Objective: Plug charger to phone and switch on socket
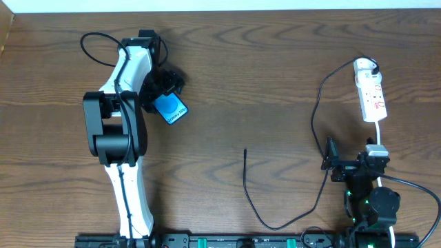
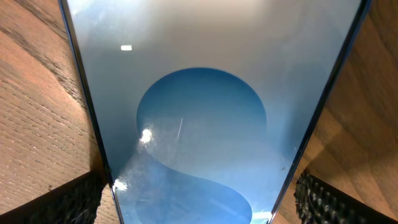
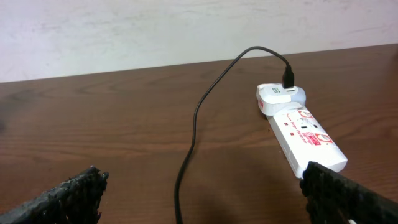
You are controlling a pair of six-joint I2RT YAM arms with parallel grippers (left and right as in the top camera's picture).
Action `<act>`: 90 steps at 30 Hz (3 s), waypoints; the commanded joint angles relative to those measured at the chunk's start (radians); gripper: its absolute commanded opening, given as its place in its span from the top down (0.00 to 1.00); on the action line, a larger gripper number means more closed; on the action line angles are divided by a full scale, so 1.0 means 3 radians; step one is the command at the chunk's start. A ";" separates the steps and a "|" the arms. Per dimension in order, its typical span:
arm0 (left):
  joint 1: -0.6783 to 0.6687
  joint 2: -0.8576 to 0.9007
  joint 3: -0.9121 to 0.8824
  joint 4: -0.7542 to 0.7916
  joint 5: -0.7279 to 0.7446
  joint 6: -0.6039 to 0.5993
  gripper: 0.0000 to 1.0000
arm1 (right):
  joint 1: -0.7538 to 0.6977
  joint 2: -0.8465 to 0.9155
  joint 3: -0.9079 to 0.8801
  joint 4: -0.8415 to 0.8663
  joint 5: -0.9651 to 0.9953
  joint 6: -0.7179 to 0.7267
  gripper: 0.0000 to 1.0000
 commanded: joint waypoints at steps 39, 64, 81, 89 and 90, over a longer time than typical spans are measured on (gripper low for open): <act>0.0011 0.0014 -0.0076 0.0029 -0.0181 0.0023 0.15 | 0.0019 -0.0003 -0.0004 -0.0014 0.0025 0.0004 0.01; 0.0011 0.0014 -0.0076 0.0029 -0.0193 0.0023 0.37 | 0.0019 -0.0003 -0.0004 -0.0014 0.0025 0.0004 0.01; 0.0015 0.0013 -0.0069 0.0031 -0.0178 0.0022 0.69 | 0.0019 -0.0003 -0.0004 -0.0014 0.0025 0.0004 0.01; 0.0015 -0.0013 0.0047 0.0015 -0.0178 0.0022 0.78 | 0.0019 -0.0003 -0.0004 -0.0014 0.0025 0.0004 0.01; 0.0015 -0.0023 0.0047 0.0017 -0.0178 0.0023 0.78 | 0.0019 -0.0003 -0.0004 -0.0015 0.0025 0.0004 0.01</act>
